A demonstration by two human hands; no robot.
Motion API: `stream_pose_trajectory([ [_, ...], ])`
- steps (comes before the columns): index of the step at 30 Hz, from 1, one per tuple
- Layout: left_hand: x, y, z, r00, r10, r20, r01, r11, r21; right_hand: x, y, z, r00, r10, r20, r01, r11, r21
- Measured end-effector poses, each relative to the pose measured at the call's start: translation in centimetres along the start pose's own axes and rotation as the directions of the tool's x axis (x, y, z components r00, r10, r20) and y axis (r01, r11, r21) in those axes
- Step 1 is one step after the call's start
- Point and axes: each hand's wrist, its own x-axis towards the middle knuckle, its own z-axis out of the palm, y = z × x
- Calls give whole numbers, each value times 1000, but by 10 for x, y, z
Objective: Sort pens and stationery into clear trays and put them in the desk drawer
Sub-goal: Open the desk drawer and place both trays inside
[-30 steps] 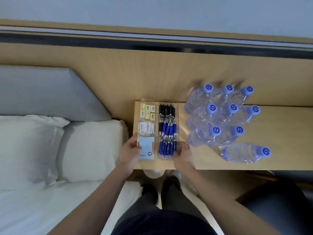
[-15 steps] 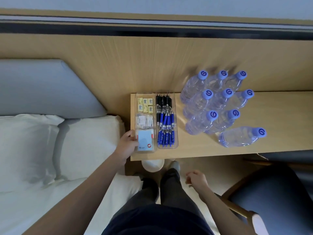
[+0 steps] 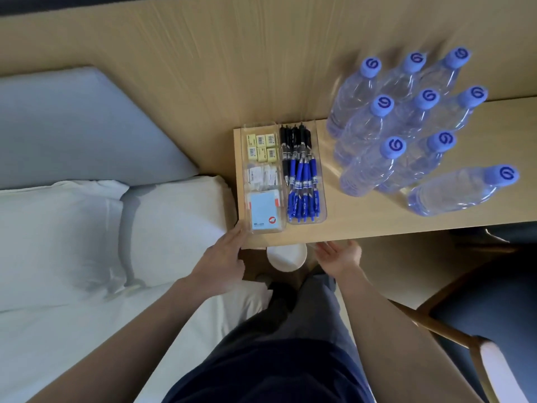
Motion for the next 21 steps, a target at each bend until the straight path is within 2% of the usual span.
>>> stream_pose_trajectory([
  [4,-5,0,9,997,16,74,-32,975,218,9,-1,9,1000,-30,4,30,989,142],
  [8,-5,-2,11,996,20,83,-44,953,298,15,4,10,999,-53,2,52,992,116],
  [13,-8,-2,11,995,-32,97,3,959,283,17,-3,-6,992,-16,121,7,997,74],
  [21,-8,5,26,999,-49,7,47,988,150,17,0,-12,994,27,104,-33,998,58],
])
